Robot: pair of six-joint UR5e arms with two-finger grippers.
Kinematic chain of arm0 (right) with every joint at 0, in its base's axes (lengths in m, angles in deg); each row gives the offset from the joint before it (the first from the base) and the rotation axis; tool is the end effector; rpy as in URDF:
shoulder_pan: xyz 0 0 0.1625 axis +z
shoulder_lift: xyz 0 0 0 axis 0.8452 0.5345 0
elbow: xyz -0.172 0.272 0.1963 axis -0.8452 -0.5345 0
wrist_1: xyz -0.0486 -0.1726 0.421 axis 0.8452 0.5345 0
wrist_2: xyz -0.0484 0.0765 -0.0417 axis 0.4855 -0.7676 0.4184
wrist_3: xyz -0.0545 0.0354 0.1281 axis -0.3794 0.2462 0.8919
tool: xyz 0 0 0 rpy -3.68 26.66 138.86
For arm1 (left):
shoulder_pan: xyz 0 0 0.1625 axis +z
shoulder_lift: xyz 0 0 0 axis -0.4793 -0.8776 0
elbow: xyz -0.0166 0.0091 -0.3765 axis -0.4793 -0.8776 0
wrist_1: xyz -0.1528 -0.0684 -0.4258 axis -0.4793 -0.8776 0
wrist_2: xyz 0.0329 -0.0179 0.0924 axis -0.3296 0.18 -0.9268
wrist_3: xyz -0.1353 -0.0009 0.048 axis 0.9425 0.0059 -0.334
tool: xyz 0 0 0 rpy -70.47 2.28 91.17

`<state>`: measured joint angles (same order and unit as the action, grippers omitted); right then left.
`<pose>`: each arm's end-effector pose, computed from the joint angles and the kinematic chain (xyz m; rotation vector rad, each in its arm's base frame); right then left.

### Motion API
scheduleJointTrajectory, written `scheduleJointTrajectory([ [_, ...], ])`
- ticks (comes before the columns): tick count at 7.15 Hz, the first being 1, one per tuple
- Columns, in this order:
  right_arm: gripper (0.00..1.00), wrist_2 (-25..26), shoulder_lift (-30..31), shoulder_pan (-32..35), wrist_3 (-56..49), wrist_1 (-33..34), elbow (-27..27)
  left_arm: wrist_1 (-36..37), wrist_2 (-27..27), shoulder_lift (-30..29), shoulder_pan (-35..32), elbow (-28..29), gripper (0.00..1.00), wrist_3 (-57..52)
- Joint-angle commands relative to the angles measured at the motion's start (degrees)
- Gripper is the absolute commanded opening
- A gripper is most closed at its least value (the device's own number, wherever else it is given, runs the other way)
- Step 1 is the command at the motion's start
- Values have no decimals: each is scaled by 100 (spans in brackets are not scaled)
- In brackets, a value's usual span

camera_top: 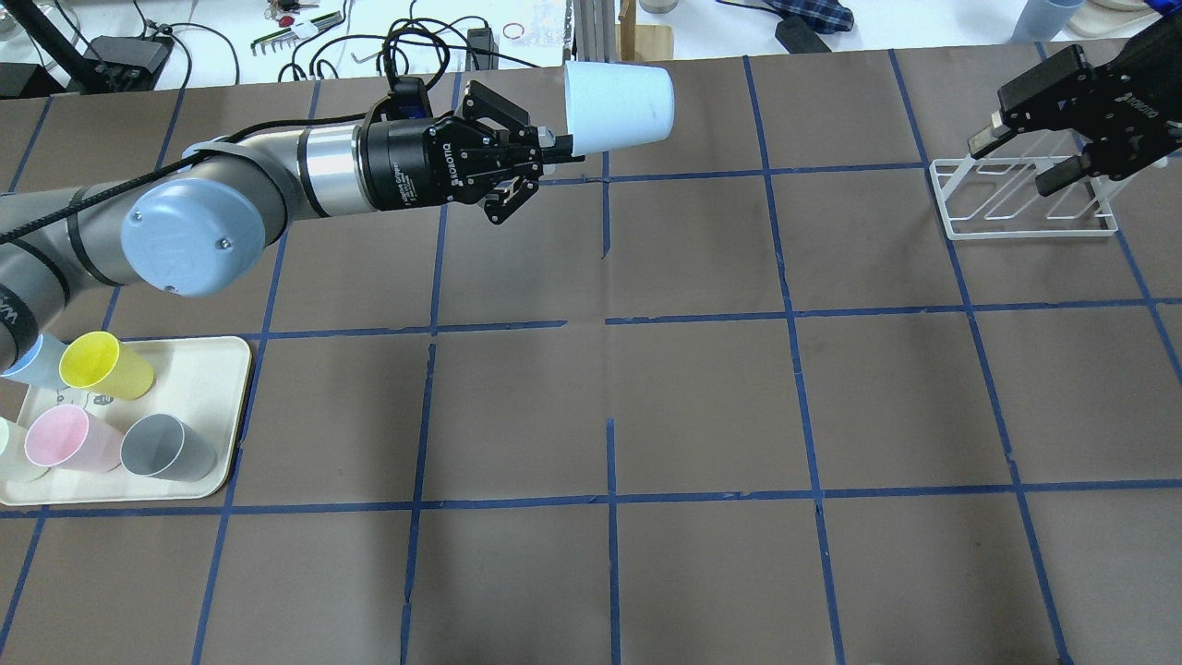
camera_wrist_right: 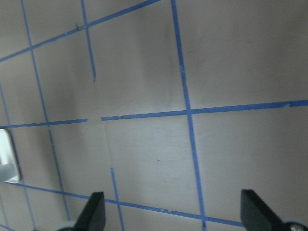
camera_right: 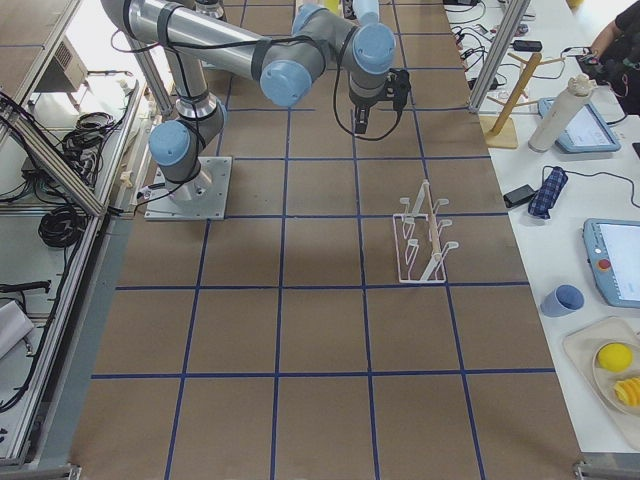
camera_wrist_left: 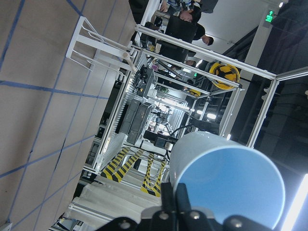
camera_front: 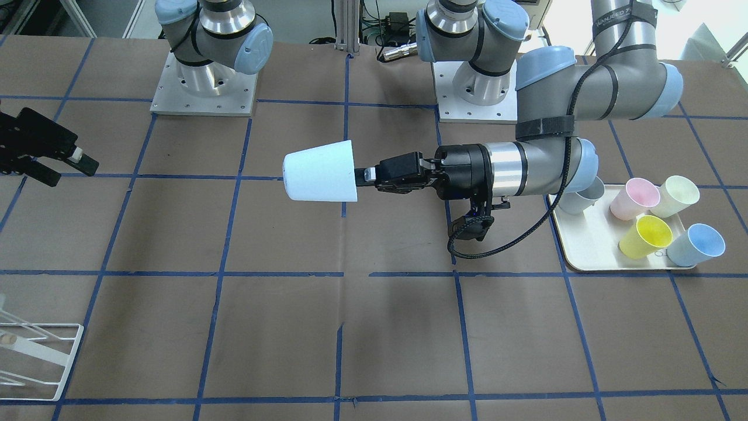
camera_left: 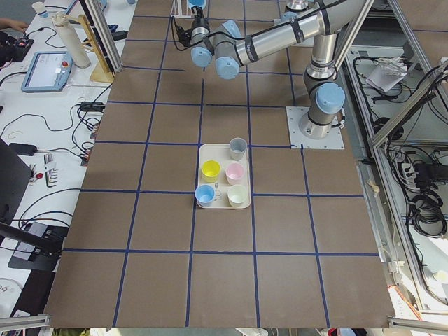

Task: Transfer IKEA cup to right arm and place on rack

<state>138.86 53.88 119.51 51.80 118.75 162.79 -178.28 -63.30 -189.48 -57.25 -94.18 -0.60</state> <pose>-0.0703 -0.5667 0.3696 0.2018 2.5508 0.0018 -0.2364 -0.5709 0.2749 0.3334 -1.5470 -0.2276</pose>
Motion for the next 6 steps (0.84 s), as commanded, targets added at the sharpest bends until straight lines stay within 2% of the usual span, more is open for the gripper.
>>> scheduleJointTrajectory([
  [1,100,-1268,-133,-109,-29,-1092,5,2,50,-47,-260,-44,0,-194],
  [5,100,-3167,-107,-48,67,-3411,119,11,94,-21,-402,-132,0,-266],
  [6,100,-3503,-98,30,120,-4087,163,11,94,-38,-402,-149,0,-275],
])
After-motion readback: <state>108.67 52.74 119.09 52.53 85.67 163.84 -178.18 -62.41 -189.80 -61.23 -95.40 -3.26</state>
